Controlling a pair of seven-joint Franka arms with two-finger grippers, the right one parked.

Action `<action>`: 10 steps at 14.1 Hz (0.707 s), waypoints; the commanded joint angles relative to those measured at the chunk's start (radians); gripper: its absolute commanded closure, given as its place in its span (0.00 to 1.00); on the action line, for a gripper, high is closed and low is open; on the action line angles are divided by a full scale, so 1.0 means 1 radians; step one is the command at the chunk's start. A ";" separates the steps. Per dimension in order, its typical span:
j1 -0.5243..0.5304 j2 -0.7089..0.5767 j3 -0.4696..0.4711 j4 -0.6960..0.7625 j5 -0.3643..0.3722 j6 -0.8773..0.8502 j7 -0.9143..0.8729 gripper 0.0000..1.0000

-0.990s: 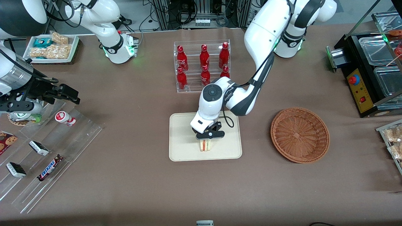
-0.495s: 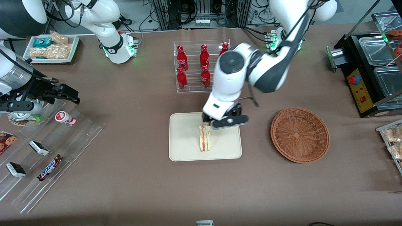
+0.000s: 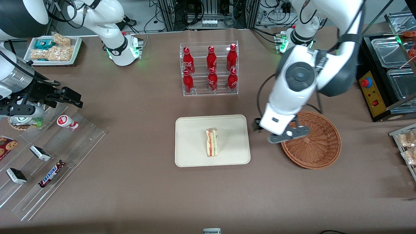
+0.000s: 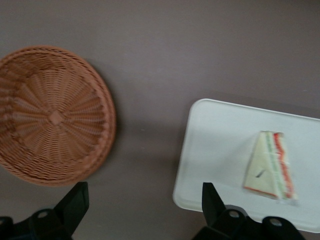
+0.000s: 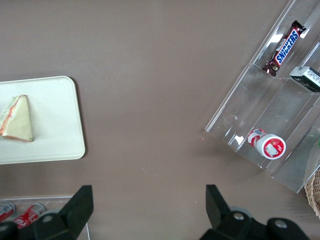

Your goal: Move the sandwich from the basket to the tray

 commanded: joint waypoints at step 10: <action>0.330 -0.332 -0.022 -0.143 -0.033 -0.233 0.503 0.00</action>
